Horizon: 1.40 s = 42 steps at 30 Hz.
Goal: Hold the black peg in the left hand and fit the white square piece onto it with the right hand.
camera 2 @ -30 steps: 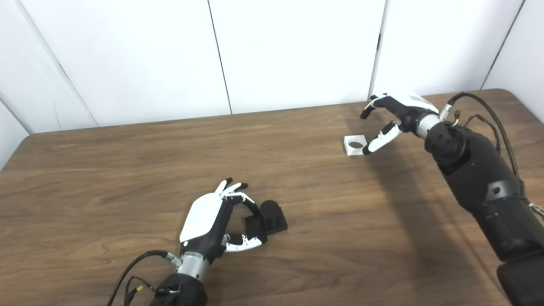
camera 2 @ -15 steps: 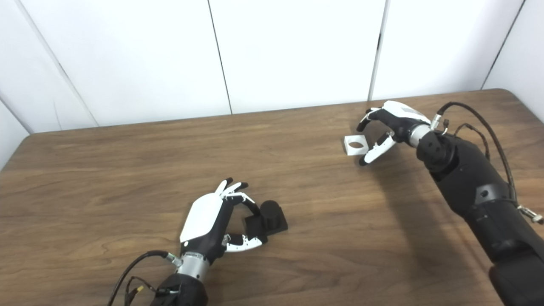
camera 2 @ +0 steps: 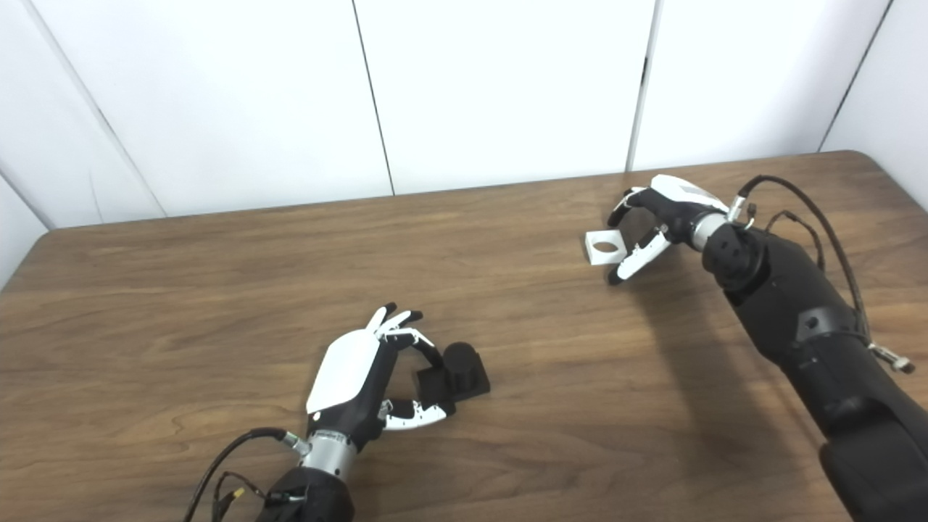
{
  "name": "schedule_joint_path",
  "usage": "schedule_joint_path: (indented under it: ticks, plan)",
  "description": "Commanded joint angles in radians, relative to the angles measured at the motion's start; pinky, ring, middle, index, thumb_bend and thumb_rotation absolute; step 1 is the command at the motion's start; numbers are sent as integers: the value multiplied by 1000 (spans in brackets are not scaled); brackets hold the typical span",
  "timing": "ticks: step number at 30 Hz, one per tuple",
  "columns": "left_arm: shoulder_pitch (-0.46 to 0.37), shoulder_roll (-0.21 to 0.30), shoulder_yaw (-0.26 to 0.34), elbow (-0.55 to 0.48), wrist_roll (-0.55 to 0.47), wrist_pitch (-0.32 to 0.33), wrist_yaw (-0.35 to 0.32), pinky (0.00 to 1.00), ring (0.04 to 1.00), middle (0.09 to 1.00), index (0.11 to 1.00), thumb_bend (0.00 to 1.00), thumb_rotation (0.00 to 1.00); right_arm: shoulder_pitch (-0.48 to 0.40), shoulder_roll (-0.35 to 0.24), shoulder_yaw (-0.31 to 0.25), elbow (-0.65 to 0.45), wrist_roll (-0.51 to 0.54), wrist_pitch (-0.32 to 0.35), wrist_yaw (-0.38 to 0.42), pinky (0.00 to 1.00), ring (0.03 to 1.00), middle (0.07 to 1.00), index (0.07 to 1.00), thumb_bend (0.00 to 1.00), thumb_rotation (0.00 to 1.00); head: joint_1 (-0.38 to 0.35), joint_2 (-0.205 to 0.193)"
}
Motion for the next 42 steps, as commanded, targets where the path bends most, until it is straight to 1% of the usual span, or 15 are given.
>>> schedule_joint_path:
  ticks: [1, 4, 8, 17, 20, 21, 25, 28, 30, 32, 34, 42]
  plan:
    - [8, 1, -15, -14, 23, 3, -12, 846, 990, 894, 489, 507, 75, -57, 1, -6, -11, 7, -28, -24, 918, 1000, 951, 709, 928, 240, 1, 2]
    - [9, -1, -16, -18, 22, 6, -15, 844, 990, 897, 489, 507, 75, -59, 4, -7, -8, 10, -28, -25, 924, 1000, 954, 709, 927, 247, 1, 5]
    - [10, -1, -18, -21, 22, 6, -20, 873, 993, 902, 490, 507, 75, -61, 7, -7, -8, 11, -27, -28, 912, 1000, 952, 710, 931, 255, 1, 9]
    - [8, -6, -22, -14, 25, 1, -9, 902, 990, 894, 488, 508, 72, -62, 15, -6, -15, 16, -18, -20, 918, 1000, 951, 708, 921, 238, 8, 14]
    - [5, -6, -23, -16, 32, 4, -13, 908, 992, 896, 489, 508, 73, -61, 16, -5, -12, 15, -21, -22, 915, 1000, 949, 703, 904, 232, 8, 16]
    - [4, -5, -23, -15, 36, 3, -12, 903, 991, 896, 489, 508, 74, -60, 15, -5, -13, 15, -23, -23, 916, 1000, 949, 694, 873, 220, 8, 16]
    - [5, -8, -21, -13, 37, 4, -10, 899, 989, 895, 489, 507, 75, -59, 13, 0, -15, 13, -28, -21, 906, 1000, 948, 670, 799, 186, 11, 17]
    - [6, -10, -19, -13, 35, 6, -10, 904, 989, 895, 489, 507, 75, -58, 13, -1, -15, 19, -34, -25, 904, 1000, 943, 639, 766, 150, 12, 16]
    - [7, -11, -19, -15, 36, 7, -10, 907, 988, 895, 489, 508, 74, -57, 13, -1, -11, 22, -44, -30, 905, 1000, 940, 540, 602, 143, 12, 16]
    - [8, -11, -19, -16, 36, 8, -12, 905, 988, 895, 489, 508, 74, -56, 14, -2, -11, 23, -48, -31, 906, 1000, 940, 506, 543, 142, 12, 16]
    - [9, -10, -18, -17, 34, 7, -11, 905, 990, 896, 489, 508, 74, -55, 15, -2, -10, 21, -51, -32, 907, 1000, 940, 496, 526, 142, 12, 16]
    - [12, -11, -18, -17, 35, 3, -5, 885, 990, 898, 489, 508, 74, -54, 14, -2, -10, 17, -54, -39, 912, 1000, 935, 492, 519, 141, 10, 21]
